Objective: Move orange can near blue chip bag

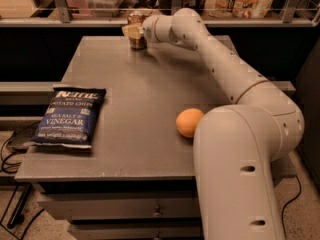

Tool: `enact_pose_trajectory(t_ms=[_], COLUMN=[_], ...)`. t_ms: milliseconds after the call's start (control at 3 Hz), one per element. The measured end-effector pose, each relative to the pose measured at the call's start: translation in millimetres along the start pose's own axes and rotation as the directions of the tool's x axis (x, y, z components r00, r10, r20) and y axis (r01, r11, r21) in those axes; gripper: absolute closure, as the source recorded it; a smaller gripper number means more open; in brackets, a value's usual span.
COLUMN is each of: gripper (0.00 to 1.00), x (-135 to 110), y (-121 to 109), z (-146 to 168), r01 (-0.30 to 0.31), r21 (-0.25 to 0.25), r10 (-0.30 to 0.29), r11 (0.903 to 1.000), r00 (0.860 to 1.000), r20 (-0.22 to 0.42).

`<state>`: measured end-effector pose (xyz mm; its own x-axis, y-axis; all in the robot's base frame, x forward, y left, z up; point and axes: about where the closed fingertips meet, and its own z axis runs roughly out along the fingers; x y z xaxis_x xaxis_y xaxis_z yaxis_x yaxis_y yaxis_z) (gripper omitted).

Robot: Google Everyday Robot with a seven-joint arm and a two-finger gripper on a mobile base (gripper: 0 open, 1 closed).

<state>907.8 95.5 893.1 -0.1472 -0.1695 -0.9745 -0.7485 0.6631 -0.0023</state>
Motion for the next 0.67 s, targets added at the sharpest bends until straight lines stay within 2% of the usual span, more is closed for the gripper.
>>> enact_pose_trajectory(t_ms=[333, 667], gripper=[0.78, 0.99], x=[-5.2, -22.3], y=[2.2, 21.4], z=[-12.6, -41.0], r01=[0.019, 0.092], r21=[0.001, -0.038], r10=[-0.019, -0.093], r11=[0.9998, 0.9951], r00=[1.0, 0.995], r20=[-0.003, -0.025])
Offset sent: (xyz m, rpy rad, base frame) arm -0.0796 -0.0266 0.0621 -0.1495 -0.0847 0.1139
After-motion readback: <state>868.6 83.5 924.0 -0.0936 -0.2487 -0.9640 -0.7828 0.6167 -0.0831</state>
